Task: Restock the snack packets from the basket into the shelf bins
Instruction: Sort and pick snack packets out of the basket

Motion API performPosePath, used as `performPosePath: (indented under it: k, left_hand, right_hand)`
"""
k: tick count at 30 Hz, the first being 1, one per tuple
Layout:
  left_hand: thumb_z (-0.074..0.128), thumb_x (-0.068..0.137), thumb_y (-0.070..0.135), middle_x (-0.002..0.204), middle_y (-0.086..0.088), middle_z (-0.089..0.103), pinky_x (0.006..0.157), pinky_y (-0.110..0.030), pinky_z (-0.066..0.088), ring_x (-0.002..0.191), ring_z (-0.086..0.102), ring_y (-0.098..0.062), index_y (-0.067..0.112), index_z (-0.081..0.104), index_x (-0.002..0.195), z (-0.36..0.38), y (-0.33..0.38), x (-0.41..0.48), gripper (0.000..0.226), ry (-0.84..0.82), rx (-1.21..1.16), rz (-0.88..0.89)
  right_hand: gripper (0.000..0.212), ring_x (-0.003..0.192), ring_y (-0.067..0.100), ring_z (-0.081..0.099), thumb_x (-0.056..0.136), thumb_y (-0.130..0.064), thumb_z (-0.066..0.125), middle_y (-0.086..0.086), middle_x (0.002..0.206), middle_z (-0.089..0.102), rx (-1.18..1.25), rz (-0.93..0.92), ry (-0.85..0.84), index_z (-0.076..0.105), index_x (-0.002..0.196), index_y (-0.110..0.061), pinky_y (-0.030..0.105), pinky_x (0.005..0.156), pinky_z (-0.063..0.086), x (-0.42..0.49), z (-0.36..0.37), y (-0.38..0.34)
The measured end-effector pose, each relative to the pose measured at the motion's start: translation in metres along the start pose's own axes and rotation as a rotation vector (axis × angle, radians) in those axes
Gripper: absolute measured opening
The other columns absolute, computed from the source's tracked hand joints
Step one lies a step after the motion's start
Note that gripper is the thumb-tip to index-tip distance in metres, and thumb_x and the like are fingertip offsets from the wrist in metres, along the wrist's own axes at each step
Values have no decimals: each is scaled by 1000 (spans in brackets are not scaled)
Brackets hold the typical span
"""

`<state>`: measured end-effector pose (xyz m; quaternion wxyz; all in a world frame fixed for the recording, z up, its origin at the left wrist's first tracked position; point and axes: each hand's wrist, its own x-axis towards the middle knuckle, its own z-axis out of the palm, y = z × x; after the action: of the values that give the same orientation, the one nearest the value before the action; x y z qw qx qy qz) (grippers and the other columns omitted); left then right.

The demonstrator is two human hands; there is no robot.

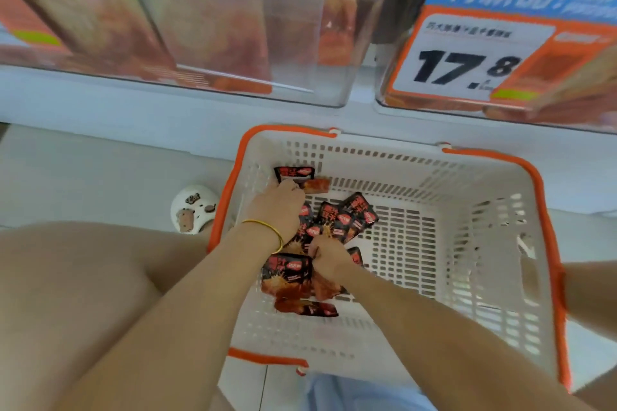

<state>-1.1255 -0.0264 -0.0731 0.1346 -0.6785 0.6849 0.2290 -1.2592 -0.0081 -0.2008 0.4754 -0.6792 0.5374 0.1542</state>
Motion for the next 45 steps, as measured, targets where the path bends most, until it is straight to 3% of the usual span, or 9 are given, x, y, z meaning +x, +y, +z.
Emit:
performPosePath:
  k: [7, 12, 16, 19, 22, 28, 32, 39, 45]
  left_hand:
    - [45, 94, 9, 136, -8, 41, 102, -39, 38, 123, 37, -29, 10, 54, 122, -6, 0, -18, 29, 4, -48, -13]
    - [45, 93, 6, 129, -7, 44, 99, -40, 41, 115, 40, -28, 11, 53, 121, -7, -3, -14, 30, 35, -74, -17]
    - [47, 94, 10, 129, -8, 45, 99, -39, 41, 116, 42, -28, 11, 53, 121, -4, -2, -14, 28, 15, -79, -35]
    - [51, 94, 16, 133, -9, 46, 100, -35, 40, 120, 44, -27, 12, 49, 129, -8, 9, -16, 35, -50, -80, 5]
    - [58, 91, 21, 137, -6, 49, 99, -34, 42, 121, 49, -25, 17, 45, 136, -22, 36, -20, 47, -112, -204, 80]
    - [58, 92, 17, 98, -7, 61, 73, -32, 43, 98, 57, -27, 9, 61, 106, -104, 121, -49, 17, 174, -252, 312]
    - [60, 91, 22, 88, 1, 56, 70, -31, 41, 86, 55, -21, 12, 62, 109, -183, 184, -83, 20, 392, -252, 515]
    - [63, 83, 7, 108, -9, 56, 89, -40, 44, 99, 56, -30, 8, 49, 123, -255, 230, -99, 42, 866, -410, 600]
    - [63, 81, 2, 112, -15, 49, 85, -39, 41, 108, 46, -32, 6, 55, 114, -226, 215, -77, 33, 919, -176, 490]
  right_hand:
    - [29, 86, 27, 54, 92, -31, 59, 7, 98, 49, -318, -112, -95, 47, 111, -12, 32, 60, 41, -26, -5, -26]
    - [33, 79, 25, 55, 87, 5, 49, 1, 69, 36, -718, -146, 15, 55, 116, -9, 34, 61, 42, -31, 2, -45]
    - [32, 98, 28, 57, 83, 8, 54, 6, 101, 56, -829, -232, 183, 62, 109, -8, 34, 58, 41, -39, -19, -30]
    - [23, 97, 29, 59, 88, 2, 50, 6, 104, 60, -754, -326, 189, 61, 104, -10, 35, 65, 49, -53, -53, -11]
    - [23, 92, 21, 63, 99, -23, 44, 1, 98, 66, -369, -353, 227, 63, 106, -10, 30, 75, 48, -95, -108, 1]
    - [6, 56, 9, 64, 90, -12, 62, 0, 73, 62, 150, -430, 459, 59, 89, -7, 22, 46, 49, -221, -220, 12]
    - [14, 44, -3, 50, 83, -2, 68, -15, 50, 55, 217, -511, 679, 59, 81, -12, 6, 44, 34, -311, -284, 13]
    - [13, 41, 1, 47, 88, -11, 64, -3, 63, 52, 263, -637, 1235, 54, 96, -15, 18, 44, 41, -381, -378, 9]
    - [10, 38, 1, 51, 91, -13, 60, 9, 66, 55, 108, -438, 1073, 57, 95, -4, 27, 47, 51, -333, -392, 10]
